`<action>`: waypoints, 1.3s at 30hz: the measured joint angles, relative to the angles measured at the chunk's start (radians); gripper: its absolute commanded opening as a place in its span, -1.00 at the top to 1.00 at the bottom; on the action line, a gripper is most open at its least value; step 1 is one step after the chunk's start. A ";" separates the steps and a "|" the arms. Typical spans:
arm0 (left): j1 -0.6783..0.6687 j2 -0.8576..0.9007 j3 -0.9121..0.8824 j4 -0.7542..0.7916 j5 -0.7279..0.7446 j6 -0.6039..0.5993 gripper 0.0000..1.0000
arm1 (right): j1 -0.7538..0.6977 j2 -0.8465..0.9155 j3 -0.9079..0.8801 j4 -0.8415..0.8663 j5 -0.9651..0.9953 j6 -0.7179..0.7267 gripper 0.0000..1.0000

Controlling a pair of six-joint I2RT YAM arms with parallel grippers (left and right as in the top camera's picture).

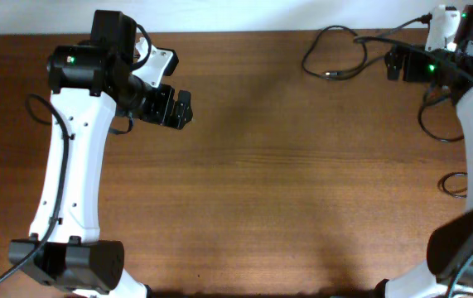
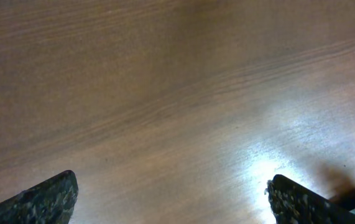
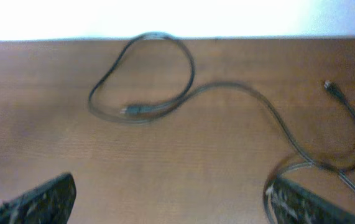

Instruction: Untangle cables

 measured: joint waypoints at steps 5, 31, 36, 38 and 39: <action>0.000 0.000 0.000 -0.001 0.000 0.000 -0.98 | 0.037 -0.064 0.006 -0.341 -0.160 0.005 -0.98; 0.000 0.000 0.000 0.000 0.000 0.000 -0.98 | 0.512 -0.071 -0.316 -0.381 -0.131 0.104 -0.98; 0.000 0.000 0.000 0.000 0.000 0.000 -0.98 | 0.512 -0.071 -0.316 -0.381 -0.131 0.104 -0.98; 0.000 0.000 0.000 0.000 0.000 0.000 -0.98 | 0.512 -0.071 -0.316 -0.381 -0.131 0.104 -0.98; 0.000 0.000 0.000 0.000 0.000 0.000 -0.98 | 0.512 -0.071 -0.316 -0.381 -0.131 0.104 -0.98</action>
